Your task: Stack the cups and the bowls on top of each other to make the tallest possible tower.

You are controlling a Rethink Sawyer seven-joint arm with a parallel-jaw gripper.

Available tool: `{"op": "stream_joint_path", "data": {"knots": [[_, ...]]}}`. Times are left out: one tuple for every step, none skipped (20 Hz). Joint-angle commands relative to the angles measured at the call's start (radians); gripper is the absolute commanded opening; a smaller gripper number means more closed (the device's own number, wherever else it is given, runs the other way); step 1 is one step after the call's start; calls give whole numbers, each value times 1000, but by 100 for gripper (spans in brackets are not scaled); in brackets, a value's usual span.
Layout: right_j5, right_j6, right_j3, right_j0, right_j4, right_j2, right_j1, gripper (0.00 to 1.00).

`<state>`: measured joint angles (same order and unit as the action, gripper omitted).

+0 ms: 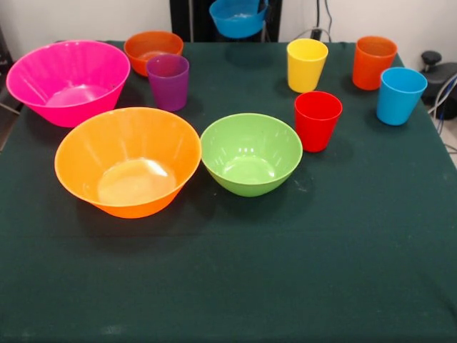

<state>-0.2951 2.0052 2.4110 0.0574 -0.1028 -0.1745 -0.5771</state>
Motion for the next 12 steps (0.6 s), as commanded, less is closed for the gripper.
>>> {"op": "stream_joint_path", "data": {"knots": [[169,72,-118,27,1,100,17,0],[193,65,-130,29,6,103,10,0],[216,56,-148,36,9,109,6,0],[235,50,-161,41,11,114,4,0],[247,48,-166,44,10,117,2,0],[264,45,-176,47,11,120,-1,0],[285,41,-186,49,11,123,-4,0],[303,38,-196,54,9,129,-7,0],[322,33,-205,60,8,135,-10,0],[337,31,-213,62,7,138,-13,0],[348,29,-221,63,4,140,-15,0],[355,29,-227,66,1,144,-15,0]]}}
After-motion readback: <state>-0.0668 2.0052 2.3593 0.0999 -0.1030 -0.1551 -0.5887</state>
